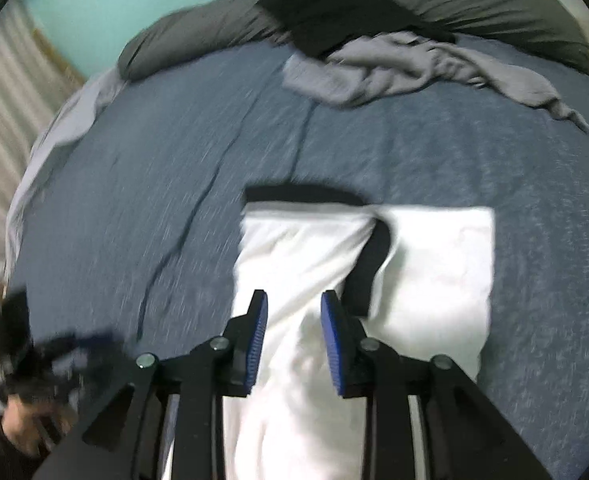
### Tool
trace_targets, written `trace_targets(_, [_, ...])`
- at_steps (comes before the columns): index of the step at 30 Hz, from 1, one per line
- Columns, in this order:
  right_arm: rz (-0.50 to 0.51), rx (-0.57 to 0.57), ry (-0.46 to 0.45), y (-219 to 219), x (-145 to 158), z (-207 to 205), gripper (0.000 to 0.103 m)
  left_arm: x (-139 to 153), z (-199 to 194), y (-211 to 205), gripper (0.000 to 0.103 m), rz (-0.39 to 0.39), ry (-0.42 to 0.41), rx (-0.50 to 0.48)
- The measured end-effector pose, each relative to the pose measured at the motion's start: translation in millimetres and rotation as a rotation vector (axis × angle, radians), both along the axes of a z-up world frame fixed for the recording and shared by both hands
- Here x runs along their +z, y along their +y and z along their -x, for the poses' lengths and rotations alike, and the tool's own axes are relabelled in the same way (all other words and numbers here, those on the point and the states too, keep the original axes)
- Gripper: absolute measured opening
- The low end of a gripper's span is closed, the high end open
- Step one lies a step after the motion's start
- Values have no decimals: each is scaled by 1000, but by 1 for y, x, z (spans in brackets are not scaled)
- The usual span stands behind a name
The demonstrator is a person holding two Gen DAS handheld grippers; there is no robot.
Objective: Fold clothes
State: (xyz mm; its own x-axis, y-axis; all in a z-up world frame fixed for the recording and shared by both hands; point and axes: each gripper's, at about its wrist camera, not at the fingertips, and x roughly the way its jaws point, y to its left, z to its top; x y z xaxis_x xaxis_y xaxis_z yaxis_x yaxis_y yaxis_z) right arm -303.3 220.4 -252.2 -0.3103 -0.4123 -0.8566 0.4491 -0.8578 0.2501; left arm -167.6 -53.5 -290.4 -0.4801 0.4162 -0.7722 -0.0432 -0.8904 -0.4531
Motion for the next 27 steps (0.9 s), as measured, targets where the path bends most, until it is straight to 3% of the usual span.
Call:
trace_targets(8, [-167, 168, -7, -34, -28, -40, 28, 2, -1, 3, 71, 2, 4, -5])
trace_targets(14, [-245, 221, 31, -46, -43, -44, 27, 1, 0, 2, 71, 1, 4, -2])
trace_targets(15, [-254, 230, 35, -47, -45, -44, 26, 1, 0, 2, 71, 1, 3, -1])
trace_targets(16, [-260, 236, 41, -46, -46, -43, 15, 1, 0, 1, 71, 1, 3, 0])
trace_targets(17, [-254, 233, 42, -44, -46, -42, 9, 1, 0, 1, 71, 0, 3, 0])
trace_targets(20, [-206, 210, 46, -32, -39, -38, 4, 0, 0, 1, 71, 1, 3, -2])
trace_targets(27, [-93, 39, 80, 39, -6, -18, 4, 1, -1, 2, 71, 3, 3, 0])
